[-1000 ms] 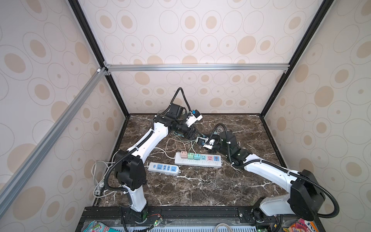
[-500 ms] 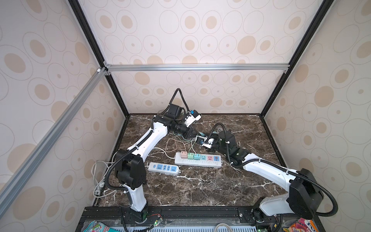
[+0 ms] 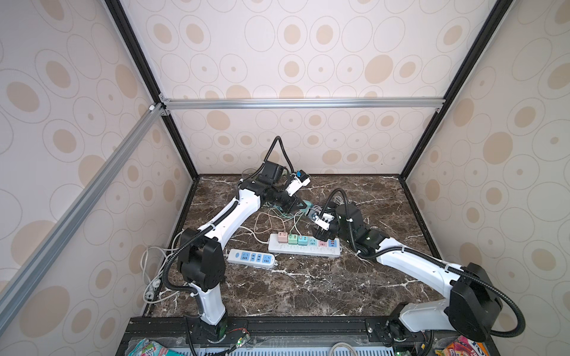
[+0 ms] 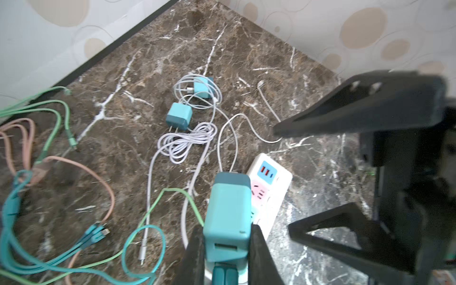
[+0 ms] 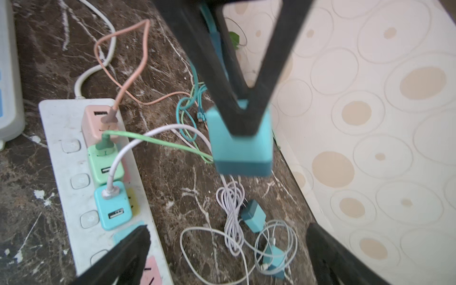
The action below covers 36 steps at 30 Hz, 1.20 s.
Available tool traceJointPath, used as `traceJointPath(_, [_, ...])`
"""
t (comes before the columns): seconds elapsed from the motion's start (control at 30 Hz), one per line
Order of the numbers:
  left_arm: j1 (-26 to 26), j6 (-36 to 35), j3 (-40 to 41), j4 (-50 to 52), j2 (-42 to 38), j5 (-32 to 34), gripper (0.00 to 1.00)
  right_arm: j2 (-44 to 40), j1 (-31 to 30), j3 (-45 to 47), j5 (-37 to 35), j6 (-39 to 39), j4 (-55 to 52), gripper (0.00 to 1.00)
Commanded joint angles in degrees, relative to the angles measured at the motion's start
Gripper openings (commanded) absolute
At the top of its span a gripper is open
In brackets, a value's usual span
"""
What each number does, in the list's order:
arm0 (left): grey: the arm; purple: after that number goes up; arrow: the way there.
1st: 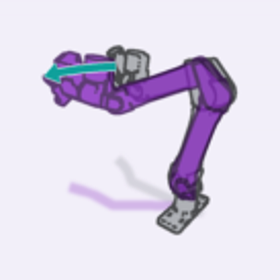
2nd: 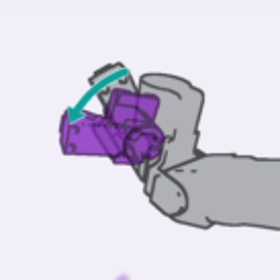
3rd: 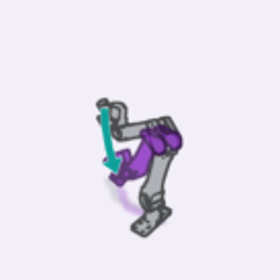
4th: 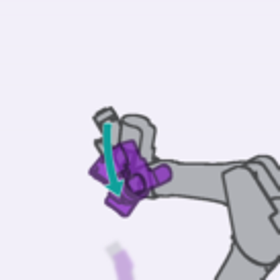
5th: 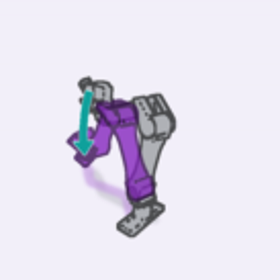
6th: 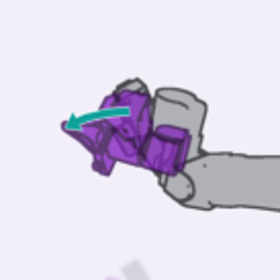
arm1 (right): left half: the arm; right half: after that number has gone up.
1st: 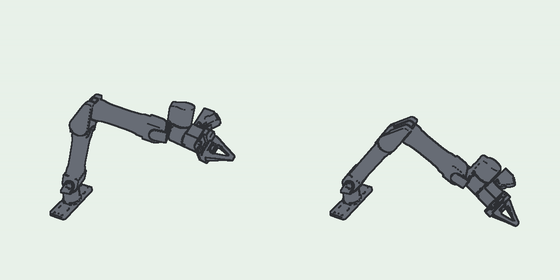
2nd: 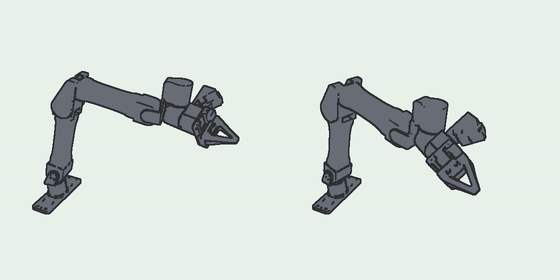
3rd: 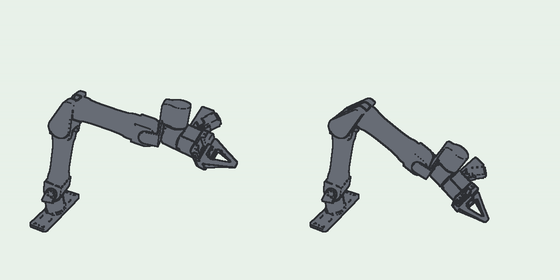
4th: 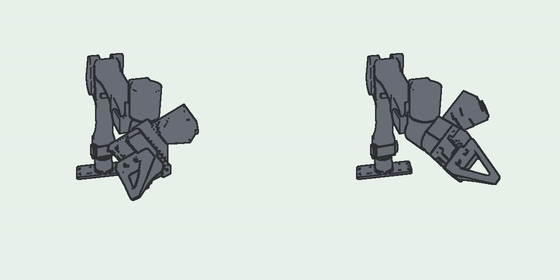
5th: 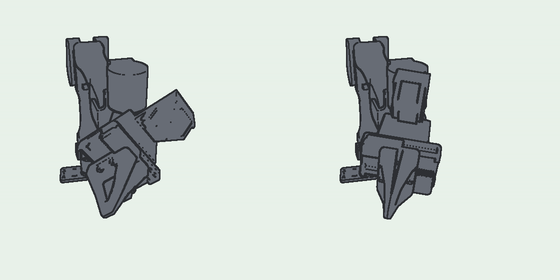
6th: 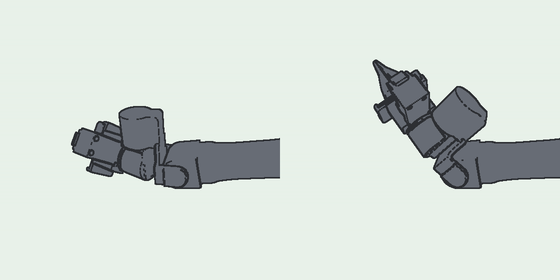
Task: Insert plugs into power strip
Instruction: Pass the plug, then insert the plug into the socket.
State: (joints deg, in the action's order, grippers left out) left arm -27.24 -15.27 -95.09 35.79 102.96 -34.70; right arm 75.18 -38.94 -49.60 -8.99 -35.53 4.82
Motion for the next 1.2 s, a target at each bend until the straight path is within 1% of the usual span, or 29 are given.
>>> traceJointPath(0.0, [-1.85,-5.17,-0.77,-2.12,-2.47,6.76,0.00,-4.25,0.57,1.15,-11.36,11.24,-0.48,1.00])
traceJointPath(0.03, [-2.29,-5.57,-0.59,-2.70,-2.67,7.42,0.00,-4.77,1.05,1.26,-13.05,12.79,-1.25,1.00])
traceJointPath(0.07, [-2.98,-6.09,-0.46,-3.24,-2.74,9.43,0.00,-5.36,1.66,1.50,-14.63,14.86,-1.99,1.00])
traceJointPath(0.17, [-5.74,-8.49,-1.65,-2.24,-1.65,14.35,0.00,-7.30,3.68,1.40,-13.90,18.87,-5.73,1.00])
traceJointPath(0.23, [-7.83,-10.66,-3.53,-0.02,0.06,18.65,0.00,-8.47,4.67,1.35,-14.75,21.64,-6.83,1.00])
traceJointPath(0.3, [-9.91,-12.98,-6.12,3.15,2.66,22.54,0.00,-9.60,5.78,1.66,-18.01,24.48,-6.37,1.00])
traceJointPath(0.37, [-11.42,-14.74,-9.25,6.70,5.59,24.97,0.00,-10.17,6.96,1.84,-23.25,27.27,-6.02,1.00])
traceJointPath(0.4, [-12.18,-15.43,-11.09,8.65,7.23,25.80,0.00,-10.29,8.13,1.14,-24.50,29.30,-7.89,1.00])
traceJointPath(0.5, [-14.19,-17.24,-15.03,12.57,11.22,27.76,0.00,-9.98,12.73,-1.59,-23.44,36.85,-14.91,1.00])
traceJointPath(0.63, [-17.30,-20.86,-16.19,14.12,13.96,31.43,0.00,-10.09,18.01,-1.64,-23.95,44.40,-18.08,1.00])
traceJointPath(0.73, [-19.08,-23.23,-16.27,14.63,14.73,33.53,0.00,-10.85,21.46,-0.74,-22.11,49.07,-19.01,1.00])
traceJointPath(0.87, [-20.23,-24.68,-14.66,14.67,14.72,35.16,0.00,-11.10,24.55,-0.01,-19.28,51.70,-20.01,1.00])
traceJointPath(1.0, [-22.64,-27.75,-12.69,16.74,14.90,40.28,0.00,-10.68,24.62,0.12,-19.02,51.66,-20.27,1.00])
traceJointPath(1.1, [-23.46,-29.91,-11.29,17.82,15.11,41.71,0.00,-9.86,24.67,-0.22,-18.91,51.79,-20.54,1.00])
traceJointPath(1.17, [-23.63,-31.15,-11.89,19.51,15.98,41.38,0.00,-9.24,24.69,-0.70,-18.31,51.79,-21.00,1.00])
